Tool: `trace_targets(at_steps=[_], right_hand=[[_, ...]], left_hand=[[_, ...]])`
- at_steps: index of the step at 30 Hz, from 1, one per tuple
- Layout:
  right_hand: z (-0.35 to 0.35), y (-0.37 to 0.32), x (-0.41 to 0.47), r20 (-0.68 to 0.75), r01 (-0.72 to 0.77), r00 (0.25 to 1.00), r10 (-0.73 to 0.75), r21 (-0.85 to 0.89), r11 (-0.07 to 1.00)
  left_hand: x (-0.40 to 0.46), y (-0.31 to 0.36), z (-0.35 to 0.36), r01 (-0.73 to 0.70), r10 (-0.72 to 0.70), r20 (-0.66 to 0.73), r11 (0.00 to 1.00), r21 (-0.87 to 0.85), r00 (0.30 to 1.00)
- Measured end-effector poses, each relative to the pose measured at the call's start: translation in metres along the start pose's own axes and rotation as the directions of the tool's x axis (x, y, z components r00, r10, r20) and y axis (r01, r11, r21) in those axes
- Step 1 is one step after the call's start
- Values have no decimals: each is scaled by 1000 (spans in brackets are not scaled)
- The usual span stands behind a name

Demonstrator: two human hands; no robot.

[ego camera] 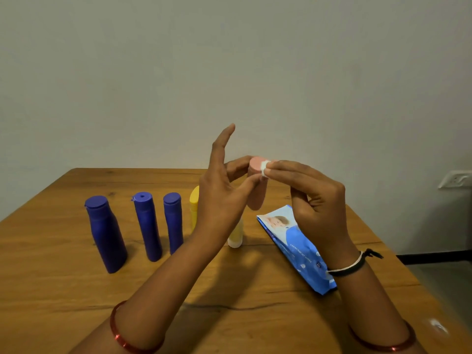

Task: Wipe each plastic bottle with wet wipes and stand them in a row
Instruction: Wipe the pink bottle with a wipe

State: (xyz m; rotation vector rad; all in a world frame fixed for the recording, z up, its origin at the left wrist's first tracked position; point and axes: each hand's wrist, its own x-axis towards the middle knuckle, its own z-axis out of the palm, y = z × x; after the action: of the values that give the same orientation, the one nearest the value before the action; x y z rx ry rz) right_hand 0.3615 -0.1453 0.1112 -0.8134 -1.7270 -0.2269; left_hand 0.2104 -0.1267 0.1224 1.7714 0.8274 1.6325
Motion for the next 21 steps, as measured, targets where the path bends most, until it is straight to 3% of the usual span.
trace_targets(at_steps=[7, 10, 15, 21], right_hand=[[6, -1, 11, -61, -136, 988, 140, 61, 989], [13, -13, 8, -43, -86, 995, 89, 69, 994], [19, -7, -11, 5, -14, 1000, 15, -94, 995], [19, 1, -12, -128, -233, 967, 222, -81, 969]], left_hand=[[1, 0, 1, 69, -69, 5, 988, -139, 998], [3, 3, 0, 57, -65, -61, 989, -135, 996], [11, -2, -12, 115, -156, -147, 961, -252, 977], [6, -20, -19, 198, -252, -124, 921, -335, 960]])
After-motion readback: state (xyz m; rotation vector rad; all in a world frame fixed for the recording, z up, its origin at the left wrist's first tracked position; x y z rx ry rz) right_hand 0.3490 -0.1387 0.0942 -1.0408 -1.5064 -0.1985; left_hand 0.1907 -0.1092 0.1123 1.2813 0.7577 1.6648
